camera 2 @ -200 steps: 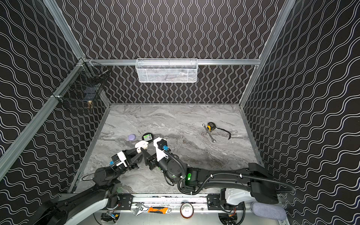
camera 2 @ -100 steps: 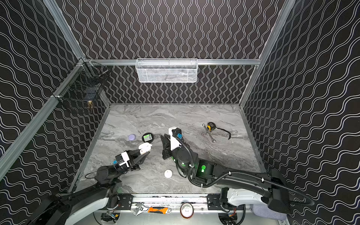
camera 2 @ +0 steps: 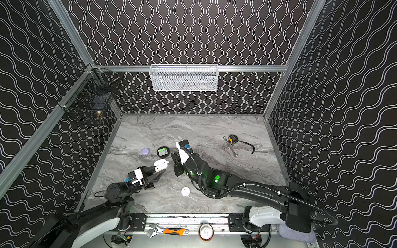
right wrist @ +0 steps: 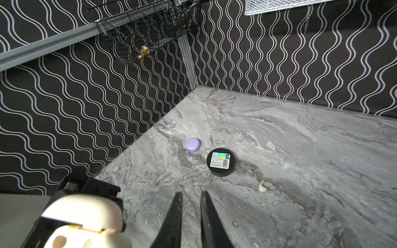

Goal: Insert wireless bluetooth earbuds into charging case
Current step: Insert the wireless bluetooth earbud into the charging case.

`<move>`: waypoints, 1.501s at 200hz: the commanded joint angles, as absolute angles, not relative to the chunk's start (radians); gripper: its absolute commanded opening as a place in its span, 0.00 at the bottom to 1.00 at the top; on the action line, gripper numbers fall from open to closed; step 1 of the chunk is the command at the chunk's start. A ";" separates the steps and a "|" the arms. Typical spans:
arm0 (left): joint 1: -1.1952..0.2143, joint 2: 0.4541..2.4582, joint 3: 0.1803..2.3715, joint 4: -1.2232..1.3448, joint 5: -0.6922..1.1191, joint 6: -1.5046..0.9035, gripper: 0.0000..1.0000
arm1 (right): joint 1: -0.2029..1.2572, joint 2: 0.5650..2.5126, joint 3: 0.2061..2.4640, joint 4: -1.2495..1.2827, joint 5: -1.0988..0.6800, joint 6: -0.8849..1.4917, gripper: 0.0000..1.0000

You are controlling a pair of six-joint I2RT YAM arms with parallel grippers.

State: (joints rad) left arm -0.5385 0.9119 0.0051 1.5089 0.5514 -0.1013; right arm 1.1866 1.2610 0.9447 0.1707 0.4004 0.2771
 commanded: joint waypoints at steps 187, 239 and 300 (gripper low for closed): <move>-0.541 0.821 -0.007 1.352 0.419 -0.050 0.00 | 1.340 1.305 1.026 0.149 0.516 0.262 0.17; -0.540 0.798 -0.006 1.306 0.393 -0.045 0.00 | 1.358 1.332 1.055 0.132 0.526 0.256 0.17; -0.540 0.812 -0.001 1.316 0.410 -0.052 0.00 | 1.361 1.282 1.036 0.111 0.619 0.255 0.19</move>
